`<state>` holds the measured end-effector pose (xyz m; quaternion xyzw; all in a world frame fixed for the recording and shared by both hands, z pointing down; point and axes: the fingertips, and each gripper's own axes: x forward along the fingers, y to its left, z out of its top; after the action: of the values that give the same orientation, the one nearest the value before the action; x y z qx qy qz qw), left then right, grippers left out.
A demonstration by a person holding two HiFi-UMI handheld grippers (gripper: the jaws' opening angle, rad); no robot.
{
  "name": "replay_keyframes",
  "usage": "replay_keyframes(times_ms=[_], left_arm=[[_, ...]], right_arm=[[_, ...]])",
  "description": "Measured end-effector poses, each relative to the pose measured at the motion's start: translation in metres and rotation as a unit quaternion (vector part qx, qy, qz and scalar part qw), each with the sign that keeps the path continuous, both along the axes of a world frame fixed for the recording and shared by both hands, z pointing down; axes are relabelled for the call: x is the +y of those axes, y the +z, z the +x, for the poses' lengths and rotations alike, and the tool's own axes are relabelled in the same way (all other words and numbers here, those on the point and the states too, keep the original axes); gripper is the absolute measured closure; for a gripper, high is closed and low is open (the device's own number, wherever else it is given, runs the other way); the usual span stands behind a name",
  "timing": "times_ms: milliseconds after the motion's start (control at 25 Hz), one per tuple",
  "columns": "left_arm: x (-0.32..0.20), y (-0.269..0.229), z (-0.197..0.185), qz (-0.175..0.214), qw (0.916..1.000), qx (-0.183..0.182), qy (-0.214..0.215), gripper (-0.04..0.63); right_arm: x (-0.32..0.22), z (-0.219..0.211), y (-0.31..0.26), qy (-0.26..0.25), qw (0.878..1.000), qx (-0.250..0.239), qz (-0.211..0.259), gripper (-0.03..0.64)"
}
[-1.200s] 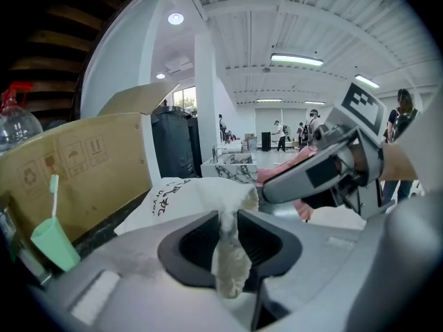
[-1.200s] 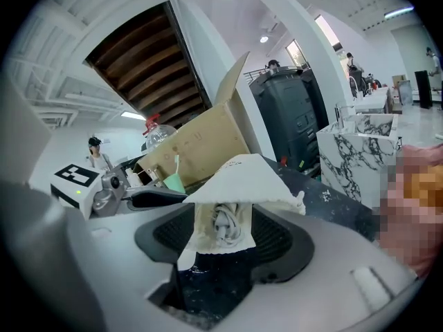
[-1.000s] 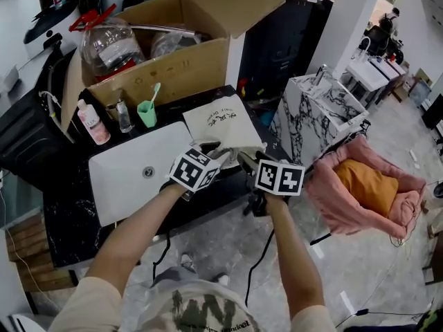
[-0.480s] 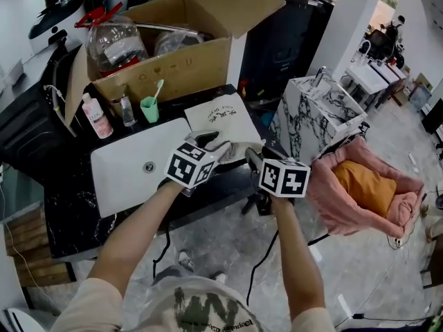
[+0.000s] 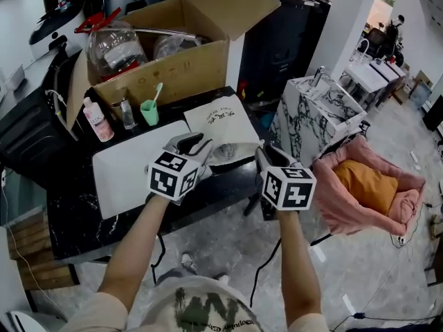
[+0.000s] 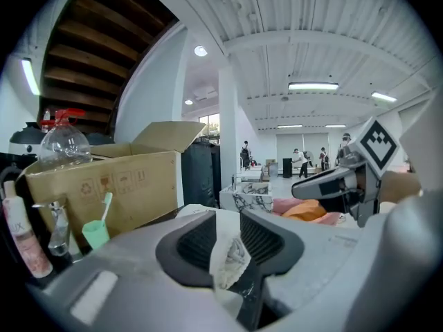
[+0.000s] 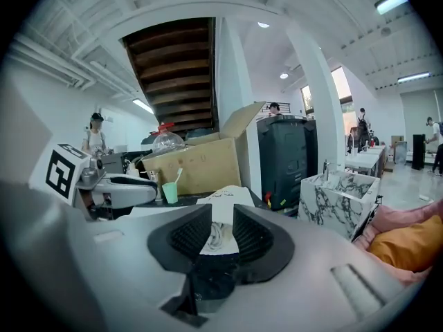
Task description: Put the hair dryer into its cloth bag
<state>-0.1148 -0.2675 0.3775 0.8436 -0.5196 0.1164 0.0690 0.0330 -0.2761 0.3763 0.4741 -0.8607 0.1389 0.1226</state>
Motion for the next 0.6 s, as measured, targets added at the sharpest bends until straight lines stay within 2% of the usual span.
replay_keyframes(times_ms=[160, 440, 600], left_arm=[[0.01, -0.009, -0.007, 0.006, 0.9992, 0.03, -0.024, 0.488], [0.019, -0.019, -0.019, 0.023, 0.9985, 0.008, -0.048, 0.519], [0.022, -0.013, -0.021, 0.015, 0.9982, 0.017, -0.057, 0.552]], right_arm=[[0.008, 0.001, -0.007, 0.002, 1.0, -0.001, 0.017, 0.549], [0.019, 0.007, -0.015, 0.007, 0.999, -0.006, 0.036, 0.617], [0.022, 0.011, -0.018, 0.003, 0.999, -0.007, 0.045, 0.618]])
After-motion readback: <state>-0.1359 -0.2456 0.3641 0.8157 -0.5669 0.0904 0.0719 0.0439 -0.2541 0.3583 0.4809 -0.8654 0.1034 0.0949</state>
